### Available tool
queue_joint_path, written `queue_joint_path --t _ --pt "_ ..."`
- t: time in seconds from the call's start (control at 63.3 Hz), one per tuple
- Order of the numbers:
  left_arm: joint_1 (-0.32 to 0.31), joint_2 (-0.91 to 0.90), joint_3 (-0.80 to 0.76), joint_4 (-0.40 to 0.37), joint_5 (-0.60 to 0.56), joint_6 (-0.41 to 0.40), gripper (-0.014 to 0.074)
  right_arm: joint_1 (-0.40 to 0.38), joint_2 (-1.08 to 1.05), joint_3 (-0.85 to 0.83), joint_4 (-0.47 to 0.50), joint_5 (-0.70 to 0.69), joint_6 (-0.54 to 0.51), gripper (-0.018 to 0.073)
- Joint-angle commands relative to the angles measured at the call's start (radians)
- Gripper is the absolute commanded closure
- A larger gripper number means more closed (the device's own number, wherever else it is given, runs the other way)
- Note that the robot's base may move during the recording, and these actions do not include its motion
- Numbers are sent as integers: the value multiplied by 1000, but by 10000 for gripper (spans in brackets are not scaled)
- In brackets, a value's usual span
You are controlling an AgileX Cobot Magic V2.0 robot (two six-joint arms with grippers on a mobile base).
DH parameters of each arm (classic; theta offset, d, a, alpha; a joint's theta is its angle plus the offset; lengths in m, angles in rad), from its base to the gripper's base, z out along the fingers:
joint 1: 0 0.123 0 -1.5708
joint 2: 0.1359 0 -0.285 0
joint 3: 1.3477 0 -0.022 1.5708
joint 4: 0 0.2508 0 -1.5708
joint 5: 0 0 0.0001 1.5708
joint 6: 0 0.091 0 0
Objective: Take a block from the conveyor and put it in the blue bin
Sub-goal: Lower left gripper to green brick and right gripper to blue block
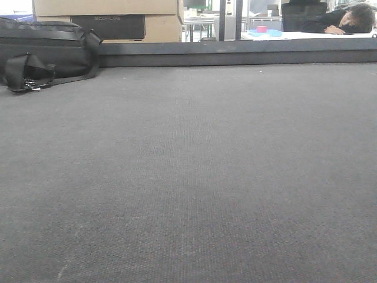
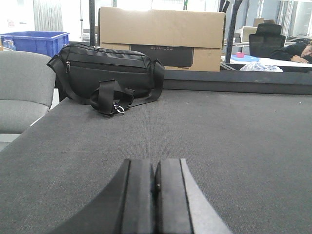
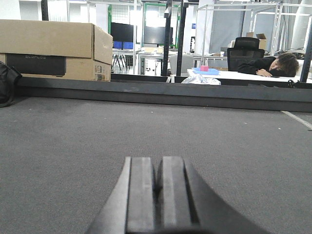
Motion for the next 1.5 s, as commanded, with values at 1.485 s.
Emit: queue_joint_path --t 1.485 --pt "4 137 -588 10 382 -6 707 -1 125 -460 221 73 5 721"
